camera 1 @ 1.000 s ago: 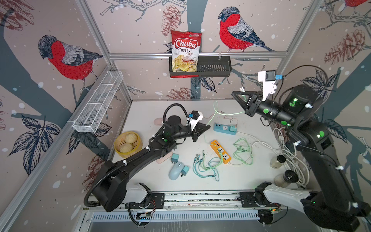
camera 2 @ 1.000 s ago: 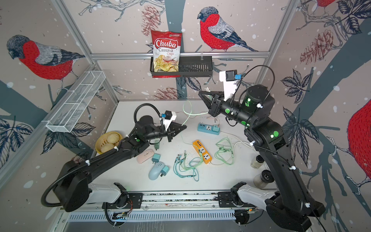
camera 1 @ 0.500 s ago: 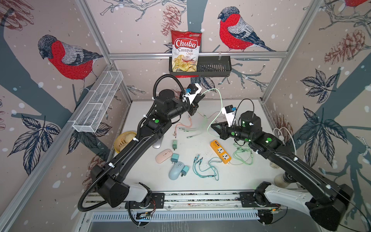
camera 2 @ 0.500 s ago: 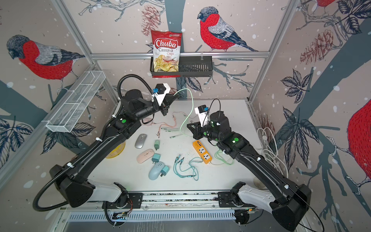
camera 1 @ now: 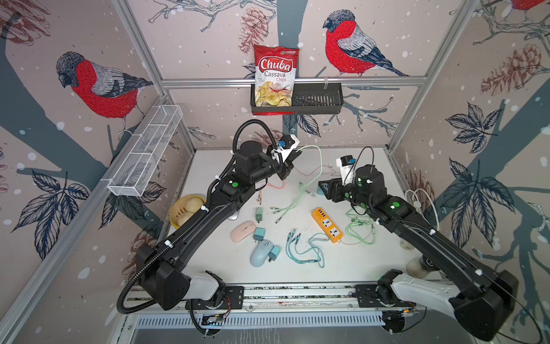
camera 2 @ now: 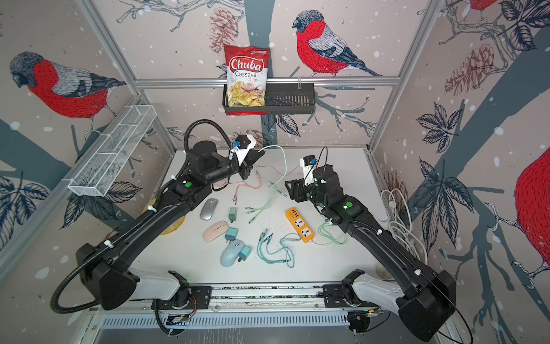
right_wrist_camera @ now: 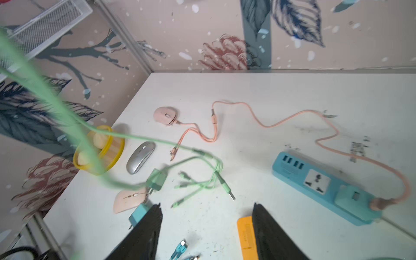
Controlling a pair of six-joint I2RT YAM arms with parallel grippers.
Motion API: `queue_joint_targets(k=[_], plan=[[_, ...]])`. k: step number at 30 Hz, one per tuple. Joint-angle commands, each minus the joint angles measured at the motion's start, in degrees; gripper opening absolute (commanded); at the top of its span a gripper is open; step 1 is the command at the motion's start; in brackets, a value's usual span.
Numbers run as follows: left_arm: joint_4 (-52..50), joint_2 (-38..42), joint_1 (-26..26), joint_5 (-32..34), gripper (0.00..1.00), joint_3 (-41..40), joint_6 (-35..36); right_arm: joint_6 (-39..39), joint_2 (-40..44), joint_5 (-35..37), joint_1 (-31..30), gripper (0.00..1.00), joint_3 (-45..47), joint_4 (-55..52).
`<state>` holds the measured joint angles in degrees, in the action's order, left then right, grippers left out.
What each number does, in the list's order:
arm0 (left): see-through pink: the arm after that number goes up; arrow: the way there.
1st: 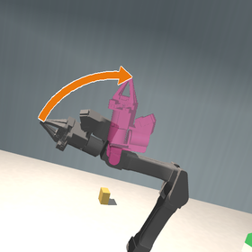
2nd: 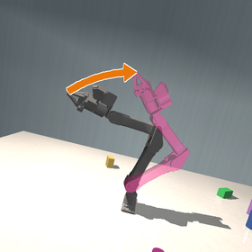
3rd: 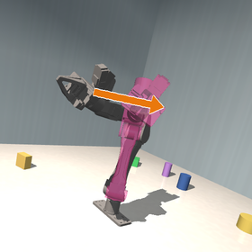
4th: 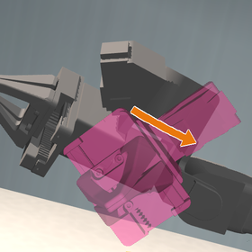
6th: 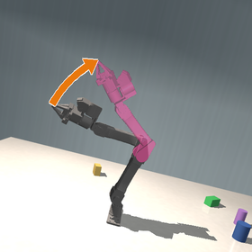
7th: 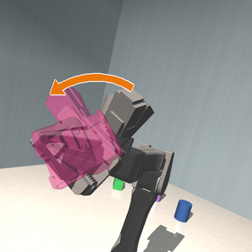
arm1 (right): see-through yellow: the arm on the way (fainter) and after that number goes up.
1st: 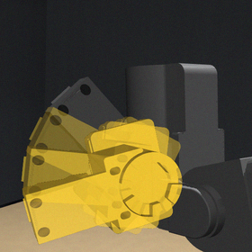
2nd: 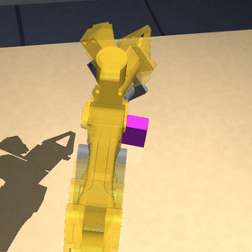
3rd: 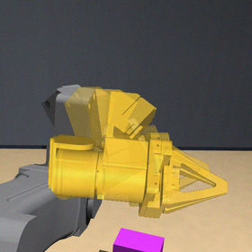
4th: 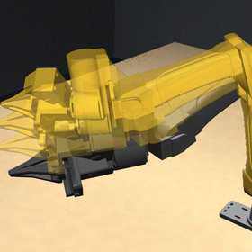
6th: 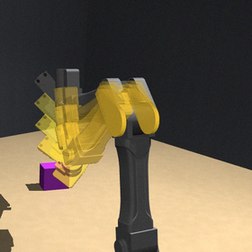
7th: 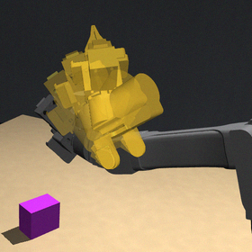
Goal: Unplug the wireless mouse
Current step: Place the power cord at the center of the board.
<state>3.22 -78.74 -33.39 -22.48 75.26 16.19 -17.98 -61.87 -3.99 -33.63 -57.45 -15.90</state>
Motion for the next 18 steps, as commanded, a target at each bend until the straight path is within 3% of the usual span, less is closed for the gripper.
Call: queue_joint_targets(k=[1, 18], plan=[[4.6, 0.7, 0.1, -1.3, 0.0, -1.7, -2.4, 0.0, 3.8, 3.3, 2.1, 0.65, 1.4, 1.0], [6.5, 8.8, 0.5, 4.5, 0.0, -20.1, -4.7, 1.6, 7.5, -2.7, 4.4, 0.65, 1.9, -1.4]])
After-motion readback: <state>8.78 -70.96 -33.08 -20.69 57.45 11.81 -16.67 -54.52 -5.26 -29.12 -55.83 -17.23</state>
